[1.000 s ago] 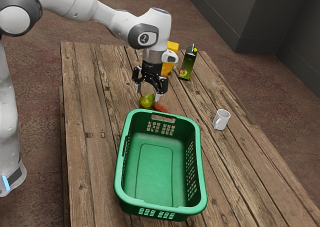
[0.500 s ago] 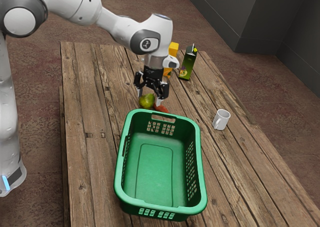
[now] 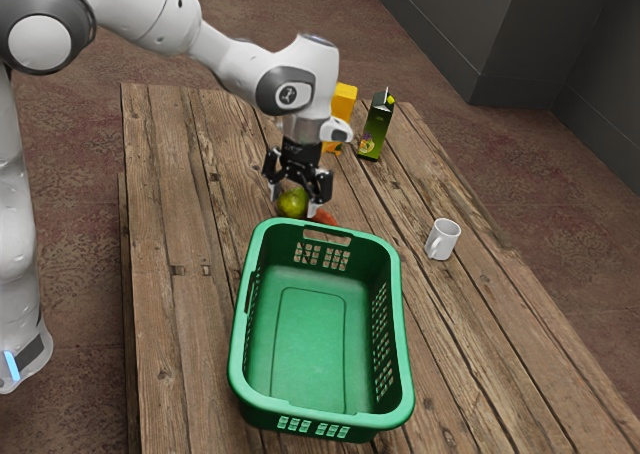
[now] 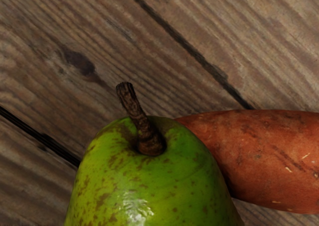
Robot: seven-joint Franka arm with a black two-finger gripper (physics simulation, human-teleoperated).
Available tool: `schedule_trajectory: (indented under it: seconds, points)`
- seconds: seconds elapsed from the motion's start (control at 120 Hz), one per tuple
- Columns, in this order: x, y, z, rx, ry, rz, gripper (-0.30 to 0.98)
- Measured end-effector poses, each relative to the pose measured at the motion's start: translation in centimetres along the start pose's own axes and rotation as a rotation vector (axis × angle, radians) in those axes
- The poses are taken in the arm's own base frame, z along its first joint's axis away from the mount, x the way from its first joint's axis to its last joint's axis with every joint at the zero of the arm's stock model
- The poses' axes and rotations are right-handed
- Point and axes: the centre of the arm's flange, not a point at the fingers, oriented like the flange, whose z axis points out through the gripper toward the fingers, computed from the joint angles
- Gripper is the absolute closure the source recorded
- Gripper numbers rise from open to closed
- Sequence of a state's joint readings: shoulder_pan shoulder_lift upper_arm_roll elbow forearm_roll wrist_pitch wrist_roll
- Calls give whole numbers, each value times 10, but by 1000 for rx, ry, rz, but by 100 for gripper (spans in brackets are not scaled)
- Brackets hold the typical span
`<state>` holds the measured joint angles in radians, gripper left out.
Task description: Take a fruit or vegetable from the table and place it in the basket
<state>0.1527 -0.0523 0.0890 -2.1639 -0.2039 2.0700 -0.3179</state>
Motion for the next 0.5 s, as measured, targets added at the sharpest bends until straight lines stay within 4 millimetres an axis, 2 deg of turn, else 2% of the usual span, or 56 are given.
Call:
schedule_trajectory:
  seconds: [0.092, 0.292, 0.383, 0.442, 0.5]
  points:
    - [-2, -2, 6, -2, -8, -5, 2]
    - [-2, -3, 5, -16, 5, -14, 40]
    - [-2, -2, 1, -17, 17, -23, 42]
    - [-6, -1, -12, -29, 41, -23, 41]
    - [-16, 2, -47, -61, 101, -16, 41]
